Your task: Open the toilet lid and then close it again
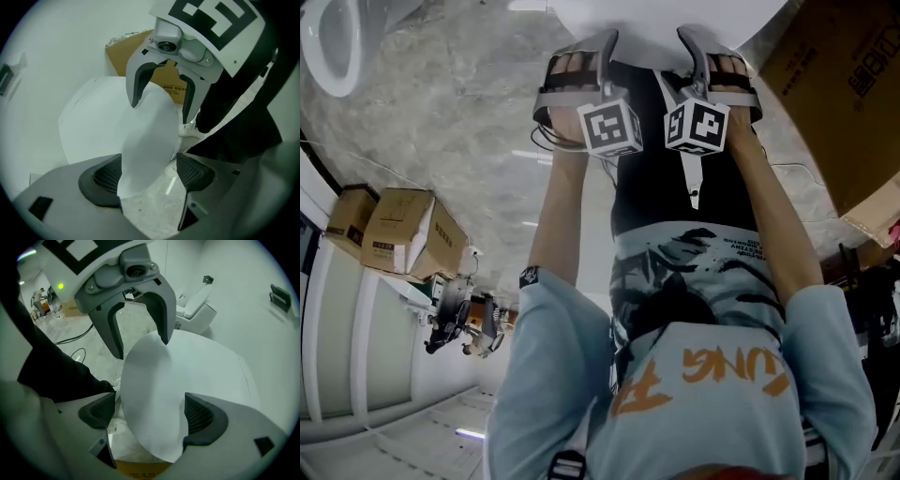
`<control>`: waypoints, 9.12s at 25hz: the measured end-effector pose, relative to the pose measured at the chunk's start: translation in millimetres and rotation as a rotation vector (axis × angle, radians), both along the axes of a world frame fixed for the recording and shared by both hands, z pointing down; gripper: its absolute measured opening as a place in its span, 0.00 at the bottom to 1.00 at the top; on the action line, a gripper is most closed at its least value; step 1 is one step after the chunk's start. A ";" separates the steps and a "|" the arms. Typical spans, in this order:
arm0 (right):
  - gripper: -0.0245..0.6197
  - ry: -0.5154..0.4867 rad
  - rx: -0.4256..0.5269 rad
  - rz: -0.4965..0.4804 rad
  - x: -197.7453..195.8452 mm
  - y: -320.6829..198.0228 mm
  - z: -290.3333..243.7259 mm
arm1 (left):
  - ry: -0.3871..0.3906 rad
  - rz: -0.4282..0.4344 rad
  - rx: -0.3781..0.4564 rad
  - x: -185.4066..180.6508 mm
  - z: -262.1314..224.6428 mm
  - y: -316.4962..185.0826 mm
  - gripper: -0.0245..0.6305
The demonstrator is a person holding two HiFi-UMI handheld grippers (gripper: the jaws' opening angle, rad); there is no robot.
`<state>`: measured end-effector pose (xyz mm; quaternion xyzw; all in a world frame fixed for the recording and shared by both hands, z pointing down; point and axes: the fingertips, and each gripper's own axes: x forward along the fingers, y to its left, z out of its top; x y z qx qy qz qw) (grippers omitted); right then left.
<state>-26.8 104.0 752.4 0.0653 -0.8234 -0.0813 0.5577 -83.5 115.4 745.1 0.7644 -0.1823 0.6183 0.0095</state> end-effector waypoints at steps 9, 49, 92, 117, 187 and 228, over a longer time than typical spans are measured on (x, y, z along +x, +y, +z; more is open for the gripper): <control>0.78 0.100 0.002 0.059 -0.2 -8.2 7.7 | -0.003 0.045 -0.044 3.0 14.6 6.4 0.59; 0.62 -0.106 0.073 -0.033 4.8 -7.4 -106.3 | -0.293 0.094 0.274 -11.2 -82.6 -16.1 0.56; 0.35 -0.277 0.400 0.042 42.2 -97.1 -360.2 | -0.110 0.000 0.492 26.6 -350.6 -124.4 0.42; 0.30 -0.322 0.641 0.397 82.2 -249.3 -485.3 | 0.156 0.194 0.659 66.1 -474.7 -285.3 0.35; 0.06 -0.647 0.565 0.801 137.2 -436.9 -530.7 | 0.386 -0.260 0.786 28.3 -518.1 -426.5 0.08; 0.33 -0.427 -0.290 0.169 22.5 -98.2 -101.3 | 0.118 -0.342 -0.014 12.3 -67.2 -77.6 0.27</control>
